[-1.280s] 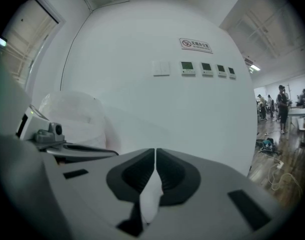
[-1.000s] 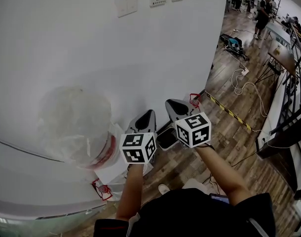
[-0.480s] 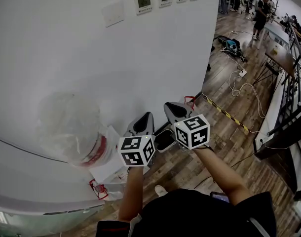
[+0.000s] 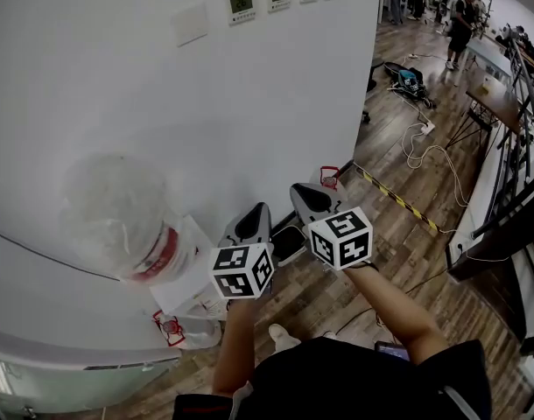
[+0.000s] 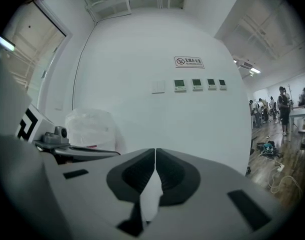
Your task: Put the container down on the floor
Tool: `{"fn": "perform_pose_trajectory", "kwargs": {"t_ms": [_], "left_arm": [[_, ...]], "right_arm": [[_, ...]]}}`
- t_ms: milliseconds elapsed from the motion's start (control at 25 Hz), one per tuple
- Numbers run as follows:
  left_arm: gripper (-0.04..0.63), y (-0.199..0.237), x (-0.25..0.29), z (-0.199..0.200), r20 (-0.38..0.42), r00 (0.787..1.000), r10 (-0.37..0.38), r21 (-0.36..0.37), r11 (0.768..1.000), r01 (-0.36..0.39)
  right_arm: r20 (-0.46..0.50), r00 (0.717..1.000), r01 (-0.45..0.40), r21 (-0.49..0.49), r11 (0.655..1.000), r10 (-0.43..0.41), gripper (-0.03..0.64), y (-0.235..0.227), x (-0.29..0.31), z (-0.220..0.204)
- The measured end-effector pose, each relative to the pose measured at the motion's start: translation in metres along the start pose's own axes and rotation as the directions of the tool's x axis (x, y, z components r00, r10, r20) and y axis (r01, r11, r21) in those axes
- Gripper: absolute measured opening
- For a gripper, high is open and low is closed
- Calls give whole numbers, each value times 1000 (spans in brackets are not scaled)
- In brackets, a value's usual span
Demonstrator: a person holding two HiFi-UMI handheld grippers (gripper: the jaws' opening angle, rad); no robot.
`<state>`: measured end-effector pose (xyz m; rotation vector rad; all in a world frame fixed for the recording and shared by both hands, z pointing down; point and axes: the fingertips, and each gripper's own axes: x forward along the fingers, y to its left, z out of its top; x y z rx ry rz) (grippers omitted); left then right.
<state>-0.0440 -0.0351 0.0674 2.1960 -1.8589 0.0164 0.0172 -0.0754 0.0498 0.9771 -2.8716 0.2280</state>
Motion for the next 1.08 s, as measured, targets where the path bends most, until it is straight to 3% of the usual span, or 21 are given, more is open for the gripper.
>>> {"fn": "perform_pose_trajectory", "kwargs": {"t_ms": [240,440,640,840,1080], "left_arm": [[12,-18,-6,-6,3,1000,6,-4,1000,-6],[12,-68,-16,-20,6,1000,16,27,999,-16],[12,-53,-12,-8,9,1000,20,22,1000,-20],[12,-73,-22,-12,21,999,28,35,999,-29],[12,-3,-26,7,16,1000,15,17,1000,-15]], "right_arm": [[-1,1000,-19,-25,1000,18,29,0,-21,-5],[27,999,-35,-5,999,35,29,-15,-68,-13],[19,999,-39,15,999,38,29,-14,-52,-5],[35,998,-47,16,999,47,29,-15,-73,-8],[7,999,-46,3,999,46,29,25,-10,1]]}}
